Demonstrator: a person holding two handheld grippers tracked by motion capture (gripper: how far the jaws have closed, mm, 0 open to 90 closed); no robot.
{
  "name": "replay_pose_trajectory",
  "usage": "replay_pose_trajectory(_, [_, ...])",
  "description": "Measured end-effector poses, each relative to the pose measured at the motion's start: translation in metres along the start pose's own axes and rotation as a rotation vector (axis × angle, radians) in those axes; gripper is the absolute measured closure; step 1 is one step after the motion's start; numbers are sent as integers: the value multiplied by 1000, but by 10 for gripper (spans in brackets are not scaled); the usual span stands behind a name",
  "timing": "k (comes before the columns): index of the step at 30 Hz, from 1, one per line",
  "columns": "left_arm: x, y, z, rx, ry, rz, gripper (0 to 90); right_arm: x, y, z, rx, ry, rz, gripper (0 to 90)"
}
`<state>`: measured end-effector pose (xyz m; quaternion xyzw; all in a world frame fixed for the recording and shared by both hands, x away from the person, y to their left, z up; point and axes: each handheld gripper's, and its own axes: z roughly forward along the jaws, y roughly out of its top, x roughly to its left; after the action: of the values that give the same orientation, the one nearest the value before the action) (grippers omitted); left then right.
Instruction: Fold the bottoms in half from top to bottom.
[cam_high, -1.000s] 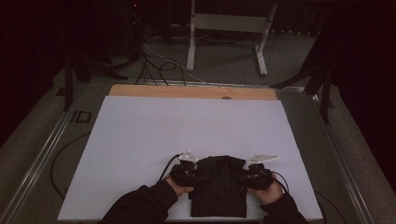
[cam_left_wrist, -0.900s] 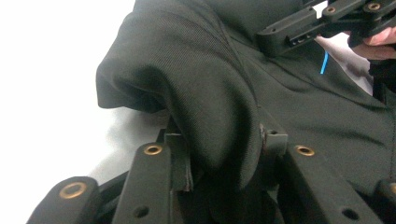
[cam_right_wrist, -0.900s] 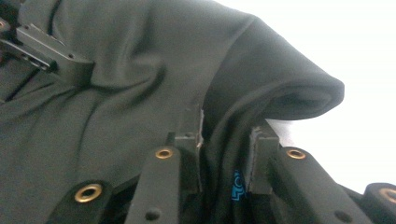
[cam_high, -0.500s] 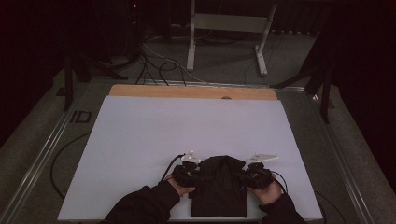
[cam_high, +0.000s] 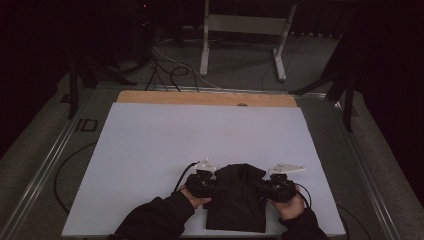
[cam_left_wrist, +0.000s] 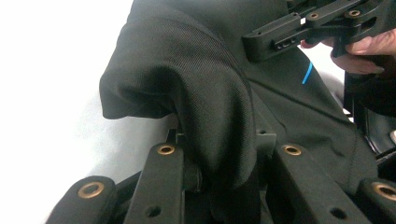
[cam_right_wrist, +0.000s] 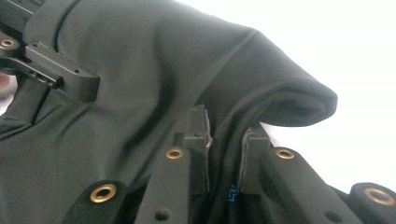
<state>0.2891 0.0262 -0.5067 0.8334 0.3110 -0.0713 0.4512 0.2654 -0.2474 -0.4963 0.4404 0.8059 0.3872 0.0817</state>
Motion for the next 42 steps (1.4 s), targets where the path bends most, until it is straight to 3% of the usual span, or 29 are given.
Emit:
replay_pose_trajectory(25, [-9,21,-16,-57,-35,6,740,3,13,-27,-84,-13,3,784])
replay_pose_trajectory(42, [-16,43,-32,-84,-43,45,740,7,27,-49,-144,-31,-21,784])
